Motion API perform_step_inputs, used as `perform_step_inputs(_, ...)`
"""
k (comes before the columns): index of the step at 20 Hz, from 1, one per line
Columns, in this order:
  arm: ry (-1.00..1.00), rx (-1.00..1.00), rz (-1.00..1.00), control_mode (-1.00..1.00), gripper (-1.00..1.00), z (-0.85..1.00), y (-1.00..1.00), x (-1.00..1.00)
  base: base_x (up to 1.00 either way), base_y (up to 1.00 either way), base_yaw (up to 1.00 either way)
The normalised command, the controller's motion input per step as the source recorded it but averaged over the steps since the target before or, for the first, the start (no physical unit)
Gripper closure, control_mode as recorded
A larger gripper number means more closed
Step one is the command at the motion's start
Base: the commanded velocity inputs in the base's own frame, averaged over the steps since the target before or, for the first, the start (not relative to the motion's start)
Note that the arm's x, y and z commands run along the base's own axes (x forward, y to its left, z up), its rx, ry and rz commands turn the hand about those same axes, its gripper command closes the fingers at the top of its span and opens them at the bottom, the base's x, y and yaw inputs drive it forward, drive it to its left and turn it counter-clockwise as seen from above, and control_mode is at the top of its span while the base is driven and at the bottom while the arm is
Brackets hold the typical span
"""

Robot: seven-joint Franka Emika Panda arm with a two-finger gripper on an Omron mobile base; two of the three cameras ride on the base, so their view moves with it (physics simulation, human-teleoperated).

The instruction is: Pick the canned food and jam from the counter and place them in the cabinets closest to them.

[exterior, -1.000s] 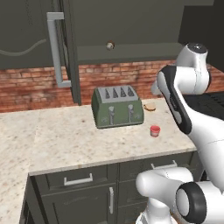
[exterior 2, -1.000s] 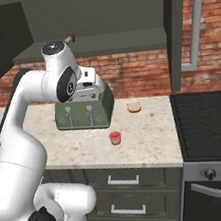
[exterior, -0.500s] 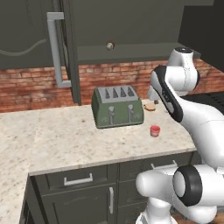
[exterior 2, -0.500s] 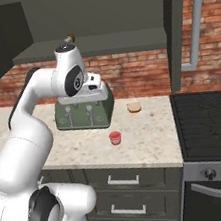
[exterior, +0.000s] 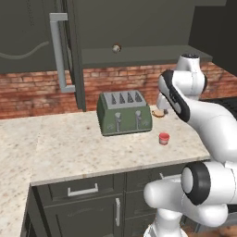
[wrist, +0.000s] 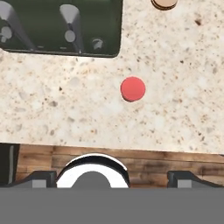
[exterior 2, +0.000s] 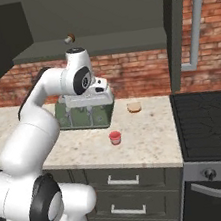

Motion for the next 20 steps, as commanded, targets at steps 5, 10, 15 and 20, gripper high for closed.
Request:
perform_step_inputs(5,0.00,0.00,0.00,-1.00,-1.00,-0.31,-0.09,0.01,0.00,0.00,0.00)
perform_step_inputs(10,-0.12,-0.01,0.00,-1.00,-1.00,-0.22,-0.01,-0.01,0.00,0.00,0.00)
perform_step_inputs(15,-0.14,-0.01,0.00,-1.00,-1.00,-0.16,0.00,0.00,0.00,0.00,0.00)
perform_step_inputs(20,-0.09,-0.01,0.00,-1.00,-1.00,-0.22,0.00,0.00,0.00,0.00,0.00)
